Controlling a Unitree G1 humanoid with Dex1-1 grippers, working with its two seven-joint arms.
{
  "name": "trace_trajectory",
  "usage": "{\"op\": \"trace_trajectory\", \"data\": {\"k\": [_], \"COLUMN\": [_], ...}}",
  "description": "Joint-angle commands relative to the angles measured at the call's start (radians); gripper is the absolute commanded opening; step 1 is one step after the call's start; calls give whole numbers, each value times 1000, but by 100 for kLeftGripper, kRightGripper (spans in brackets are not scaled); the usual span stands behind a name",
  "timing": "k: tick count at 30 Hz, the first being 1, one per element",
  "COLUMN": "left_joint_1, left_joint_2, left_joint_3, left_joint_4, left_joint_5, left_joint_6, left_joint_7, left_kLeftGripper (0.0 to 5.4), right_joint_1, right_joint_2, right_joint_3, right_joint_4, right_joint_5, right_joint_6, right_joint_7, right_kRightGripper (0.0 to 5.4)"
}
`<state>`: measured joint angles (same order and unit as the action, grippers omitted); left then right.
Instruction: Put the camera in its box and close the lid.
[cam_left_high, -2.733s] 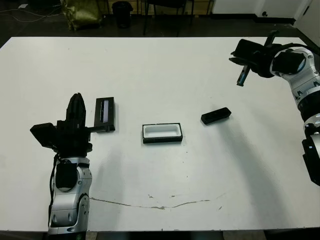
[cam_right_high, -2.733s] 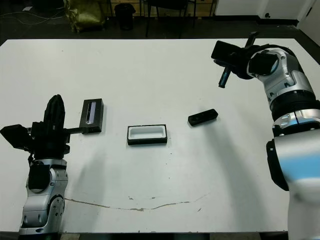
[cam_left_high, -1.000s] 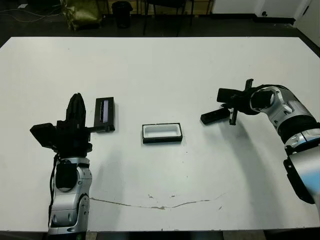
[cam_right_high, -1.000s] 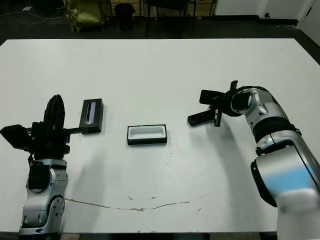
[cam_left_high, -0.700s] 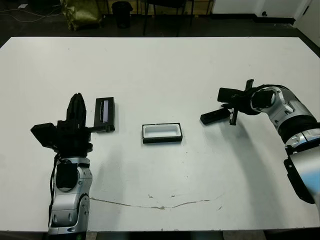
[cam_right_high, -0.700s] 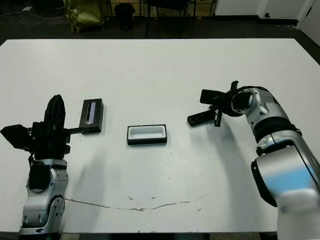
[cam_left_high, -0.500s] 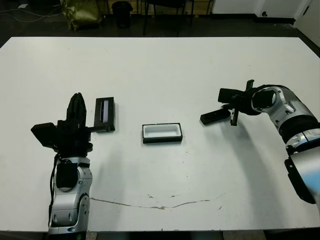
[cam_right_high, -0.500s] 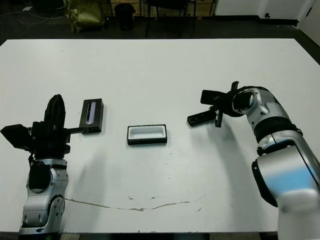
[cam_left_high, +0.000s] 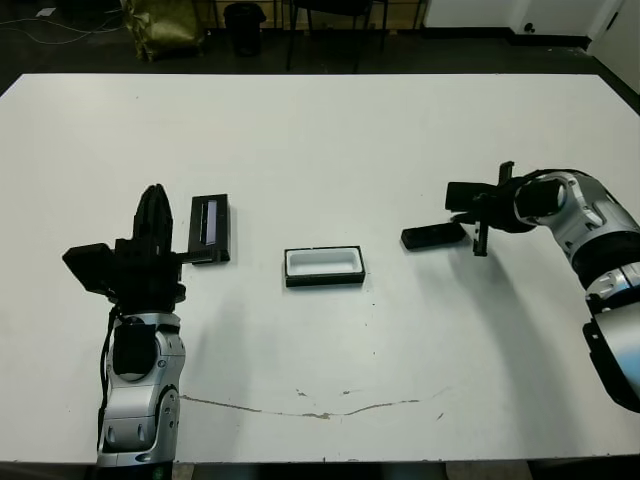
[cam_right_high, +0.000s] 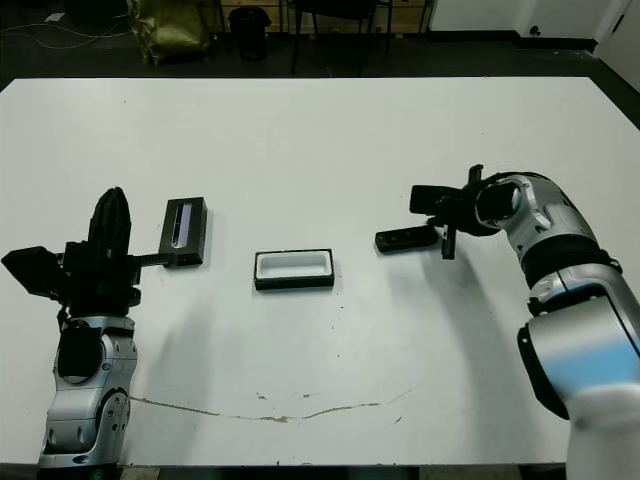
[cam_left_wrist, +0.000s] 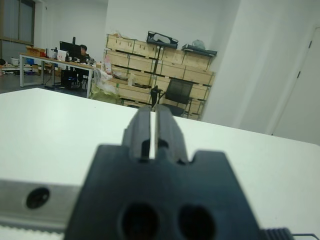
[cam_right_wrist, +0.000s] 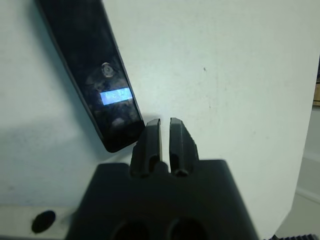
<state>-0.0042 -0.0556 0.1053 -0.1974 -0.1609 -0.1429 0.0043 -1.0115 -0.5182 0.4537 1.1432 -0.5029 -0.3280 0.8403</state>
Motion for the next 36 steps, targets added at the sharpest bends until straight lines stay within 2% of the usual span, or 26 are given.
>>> {"op": "trace_trajectory", "data": {"k": [1,7,16,23,27,36], "left_joint_1": [3,6,5,8,9,9], "left_joint_2": [1,3,1,-2,-3,-2], "left_joint_3": [1,0,3,2,5,12], "left_joint_4": [3,0,6,2,3,9], "left_joint_5": [10,4,-1,11,0,-13], "left_joint_6": [14,16,11,9,9,1], "left_joint_7": [12,11,10,21,19,11], "left_kLeftGripper": [2,2,2,2,2,2], "right_joint_1": [38,53,82,107,131,171], "right_joint_2": [-13,-28,-25,-43,-59,-69], "right_joint_3": [-6,-10,-52,-55,-52,-74], "right_joint_4": [-15,-51,-77,-134,-167,-255], "right_joint_5": [16,37,106,114,116,170], "right_joint_6": [-28,-45,-13,-10,-56,42], "right_joint_7": [37,70,165,201,201,278], "right_kRightGripper": [0,0,0,0,0,0]}}
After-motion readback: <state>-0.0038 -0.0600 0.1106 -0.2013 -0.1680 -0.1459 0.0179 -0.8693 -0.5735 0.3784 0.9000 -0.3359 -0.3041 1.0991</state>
